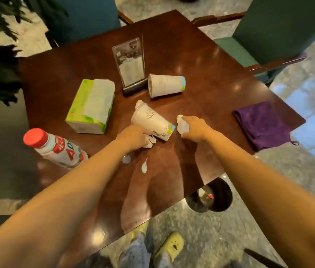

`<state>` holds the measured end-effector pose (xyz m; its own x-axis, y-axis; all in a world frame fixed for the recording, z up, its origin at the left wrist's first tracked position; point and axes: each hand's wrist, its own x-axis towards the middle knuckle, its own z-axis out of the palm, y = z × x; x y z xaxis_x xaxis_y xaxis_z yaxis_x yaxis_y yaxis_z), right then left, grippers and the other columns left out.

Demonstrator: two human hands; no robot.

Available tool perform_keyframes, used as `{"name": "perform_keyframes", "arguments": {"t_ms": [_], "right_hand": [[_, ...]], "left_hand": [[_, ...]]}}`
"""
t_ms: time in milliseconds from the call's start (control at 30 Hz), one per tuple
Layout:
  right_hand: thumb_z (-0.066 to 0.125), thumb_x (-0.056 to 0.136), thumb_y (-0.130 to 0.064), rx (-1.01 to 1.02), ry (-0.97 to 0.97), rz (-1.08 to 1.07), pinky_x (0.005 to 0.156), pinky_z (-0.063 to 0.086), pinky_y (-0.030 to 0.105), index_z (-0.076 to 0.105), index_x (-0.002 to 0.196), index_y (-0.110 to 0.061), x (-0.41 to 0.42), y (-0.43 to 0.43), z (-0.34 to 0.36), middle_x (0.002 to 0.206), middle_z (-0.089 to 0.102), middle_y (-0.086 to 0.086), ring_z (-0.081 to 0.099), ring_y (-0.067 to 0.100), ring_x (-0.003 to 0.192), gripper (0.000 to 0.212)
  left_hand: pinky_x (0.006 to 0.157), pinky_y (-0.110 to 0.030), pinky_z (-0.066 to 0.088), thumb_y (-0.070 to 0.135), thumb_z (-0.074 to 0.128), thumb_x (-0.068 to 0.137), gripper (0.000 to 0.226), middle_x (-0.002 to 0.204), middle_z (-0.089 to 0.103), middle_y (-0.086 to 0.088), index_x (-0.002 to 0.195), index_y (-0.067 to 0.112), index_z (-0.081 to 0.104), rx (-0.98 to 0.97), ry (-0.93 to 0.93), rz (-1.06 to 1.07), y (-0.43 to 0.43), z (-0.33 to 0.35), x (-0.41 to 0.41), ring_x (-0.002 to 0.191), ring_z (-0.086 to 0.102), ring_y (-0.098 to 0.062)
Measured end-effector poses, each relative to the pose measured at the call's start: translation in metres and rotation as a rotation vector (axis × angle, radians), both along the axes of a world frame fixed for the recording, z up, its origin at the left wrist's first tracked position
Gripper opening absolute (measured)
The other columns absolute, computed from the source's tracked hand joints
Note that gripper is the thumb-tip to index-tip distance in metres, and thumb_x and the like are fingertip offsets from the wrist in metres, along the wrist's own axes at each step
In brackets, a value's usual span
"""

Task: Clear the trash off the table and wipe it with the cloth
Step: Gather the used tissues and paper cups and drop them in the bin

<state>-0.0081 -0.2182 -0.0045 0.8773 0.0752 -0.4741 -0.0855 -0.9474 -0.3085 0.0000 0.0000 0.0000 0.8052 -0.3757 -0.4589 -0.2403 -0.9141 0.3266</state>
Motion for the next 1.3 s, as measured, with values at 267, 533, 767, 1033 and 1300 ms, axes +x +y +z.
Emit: {"name": "perform_keyframes", "arguments": {"t_ms": [267, 533, 767, 1033, 1300], "right_hand": [[0.046, 0.095, -0.012, 0.025, -0.21, -0.056, 0.104, 0.038, 0.047, 0.048, 0.135, -0.012, 0.014, 0.011, -0.042, 0.144, 0.034, 0.015, 0.032, 0.038, 0.126, 0.04], [0.048, 0.088, -0.003, 0.144, -0.29, -0.248, 0.088, 0.044, 0.036, 0.065, 0.114, -0.008, 0.023, 0.003, -0.037, 0.12, 0.051, 0.019, 0.051, 0.039, 0.11, 0.031], [0.062, 0.084, -0.012, 0.548, -0.479, -0.391, 0.075, 0.04, 0.003, 0.069, 0.107, -0.018, 0.015, 0.038, 0.033, 0.11, 0.058, 0.0, 0.053, 0.011, 0.09, 0.024], [0.065, 0.086, -0.026, 0.565, -0.379, -0.127, 0.1, 0.043, 0.029, 0.06, 0.127, -0.015, 0.004, 0.069, 0.044, 0.129, 0.06, 0.005, 0.054, 0.017, 0.118, 0.043], [0.058, 0.086, -0.01, 0.393, -0.51, -0.3, 0.081, 0.038, 0.021, 0.066, 0.111, -0.016, 0.023, 0.066, 0.034, 0.114, 0.066, 0.005, 0.059, 0.021, 0.106, 0.027]], "left_hand": [[0.084, -0.038, 0.042, 0.027, 0.064, 0.083, 0.033, 0.114, 0.052, -0.011, 0.112, 0.012, 0.06, -0.057, -0.212, 0.094, -0.008, -0.041, -0.01, 0.107, 0.048, -0.03], [0.072, -0.03, 0.038, 0.012, 0.061, 0.081, 0.012, 0.1, 0.063, -0.013, 0.09, 0.006, 0.065, -0.152, -0.198, 0.203, -0.005, -0.03, -0.003, 0.096, 0.056, -0.03], [0.052, -0.005, 0.042, 0.013, 0.072, 0.076, 0.012, 0.073, 0.06, 0.005, 0.087, 0.012, 0.066, -0.758, -0.059, 0.836, 0.006, 0.01, 0.003, 0.062, 0.057, 0.001], [0.075, -0.023, 0.058, 0.002, 0.059, 0.086, 0.018, 0.09, 0.068, -0.006, 0.105, 0.003, 0.061, -1.136, 0.373, 0.96, -0.007, 0.038, 0.021, 0.085, 0.068, -0.016], [0.082, -0.036, 0.058, 0.019, 0.054, 0.089, 0.023, 0.101, 0.07, -0.013, 0.106, 0.007, 0.064, -0.89, 0.211, 0.863, 0.006, 0.033, 0.051, 0.084, 0.069, -0.022]]}}
